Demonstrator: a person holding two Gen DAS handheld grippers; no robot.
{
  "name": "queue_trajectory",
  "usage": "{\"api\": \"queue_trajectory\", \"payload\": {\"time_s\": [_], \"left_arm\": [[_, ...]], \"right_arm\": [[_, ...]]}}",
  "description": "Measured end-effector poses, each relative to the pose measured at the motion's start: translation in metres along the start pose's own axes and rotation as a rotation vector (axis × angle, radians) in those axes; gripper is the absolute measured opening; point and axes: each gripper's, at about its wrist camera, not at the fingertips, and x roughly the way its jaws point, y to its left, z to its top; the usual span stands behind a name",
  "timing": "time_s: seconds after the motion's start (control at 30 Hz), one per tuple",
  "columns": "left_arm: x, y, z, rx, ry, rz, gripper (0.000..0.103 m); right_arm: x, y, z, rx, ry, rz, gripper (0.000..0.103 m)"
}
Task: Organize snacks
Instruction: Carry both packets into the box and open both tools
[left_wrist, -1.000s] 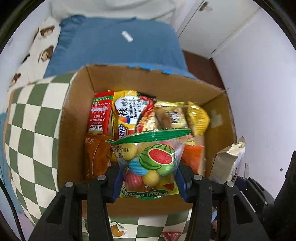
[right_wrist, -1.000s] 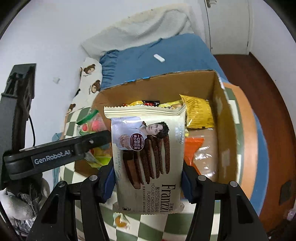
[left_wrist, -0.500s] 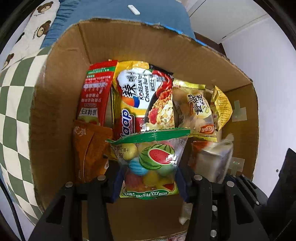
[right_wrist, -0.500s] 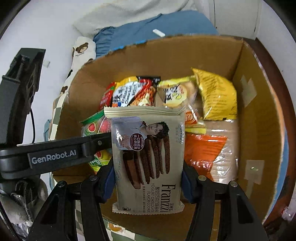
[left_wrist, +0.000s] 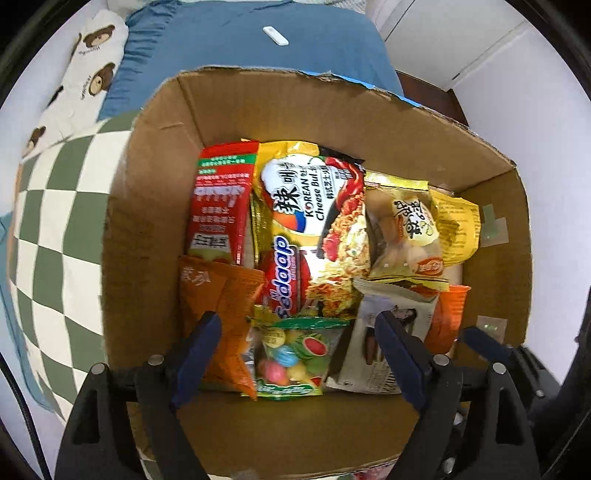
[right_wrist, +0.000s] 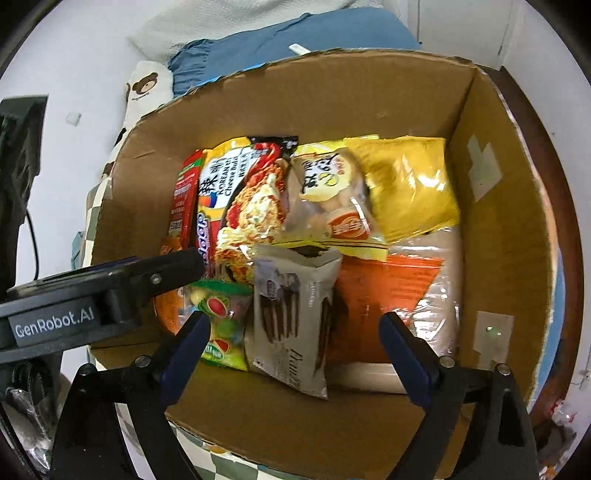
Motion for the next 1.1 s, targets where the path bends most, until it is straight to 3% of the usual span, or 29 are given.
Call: {"api": "queue_trajectory", "payload": {"time_s": [0.5,0.73,1.1], "left_arm": [[-0.029,0.006,-0.028,0.035,-0.126,0.083,0.085],[-0.062,-0.003,-0.062,0.081,-0.254,0.114,0.085],[-0.132,-0.017,-0.130,0.128,-0.468,0.099,0.085]], "right_arm": [[-0.041,-0.015,-0.020,0.011,-0.075,-0.090,0.095],[-0.075,-0.014,-0.038,-0.008,-0.162,-0.126,0.095],[-0.156,0.000,-0.093,-0.066,-0.363,-0.149,0.095]]}}
